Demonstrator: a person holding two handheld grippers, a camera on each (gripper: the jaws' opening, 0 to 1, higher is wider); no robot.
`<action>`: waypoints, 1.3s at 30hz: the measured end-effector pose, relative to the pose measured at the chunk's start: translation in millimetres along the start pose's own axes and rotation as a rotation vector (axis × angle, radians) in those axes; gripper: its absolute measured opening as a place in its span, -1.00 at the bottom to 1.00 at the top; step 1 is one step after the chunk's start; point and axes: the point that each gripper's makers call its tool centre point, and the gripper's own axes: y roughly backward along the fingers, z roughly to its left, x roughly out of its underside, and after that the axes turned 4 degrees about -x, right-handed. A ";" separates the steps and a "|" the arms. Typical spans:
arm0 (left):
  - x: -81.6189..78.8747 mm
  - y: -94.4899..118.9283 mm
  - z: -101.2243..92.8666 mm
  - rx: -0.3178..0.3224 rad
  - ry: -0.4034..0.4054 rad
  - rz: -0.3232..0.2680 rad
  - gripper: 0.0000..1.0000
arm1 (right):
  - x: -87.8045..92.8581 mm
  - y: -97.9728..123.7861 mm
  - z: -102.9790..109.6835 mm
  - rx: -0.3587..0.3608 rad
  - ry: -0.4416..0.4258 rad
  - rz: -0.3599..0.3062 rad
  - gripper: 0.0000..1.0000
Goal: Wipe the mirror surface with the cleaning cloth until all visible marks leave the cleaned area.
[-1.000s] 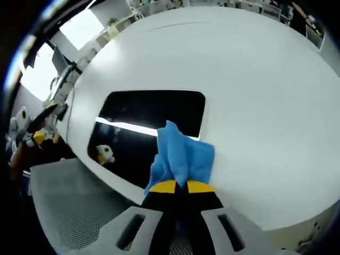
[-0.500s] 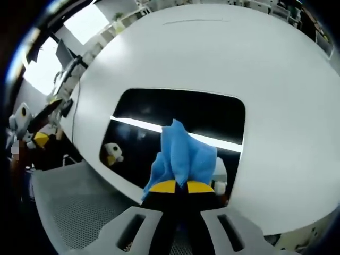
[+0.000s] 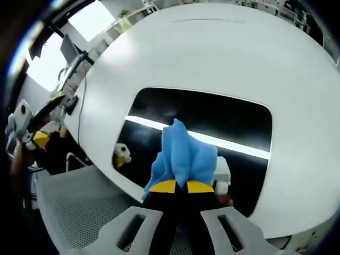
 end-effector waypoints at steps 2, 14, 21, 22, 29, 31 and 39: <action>1.4 0.0 -1.5 0.002 -0.001 0.002 0.99 | -1.7 -2.0 4.6 -0.008 -0.002 0.002 -1.00; 2.1 0.4 -1.4 -0.006 -0.018 0.010 0.99 | -9.2 -15.7 35.3 -0.059 0.009 0.004 -1.00; 1.0 1.8 1.5 -0.014 -0.014 0.009 0.99 | -15.3 -30.9 67.2 -0.071 0.094 0.008 -1.00; 1.1 1.9 1.4 -0.013 -0.014 0.009 0.99 | -15.8 -32.9 71.7 -0.079 0.097 0.009 -1.00; 4.4 2.9 -0.1 -0.010 -0.007 0.017 0.99 | -22.9 -42.2 90.4 -0.097 0.143 0.016 -1.00; 5.2 3.7 1.2 -0.013 -0.005 0.019 0.99 | -23.2 -42.1 88.6 -0.098 0.139 0.021 -1.00; 5.6 3.4 4.1 -0.018 0.005 0.019 0.99 | -23.2 -40.8 89.0 -0.107 0.138 0.013 -1.00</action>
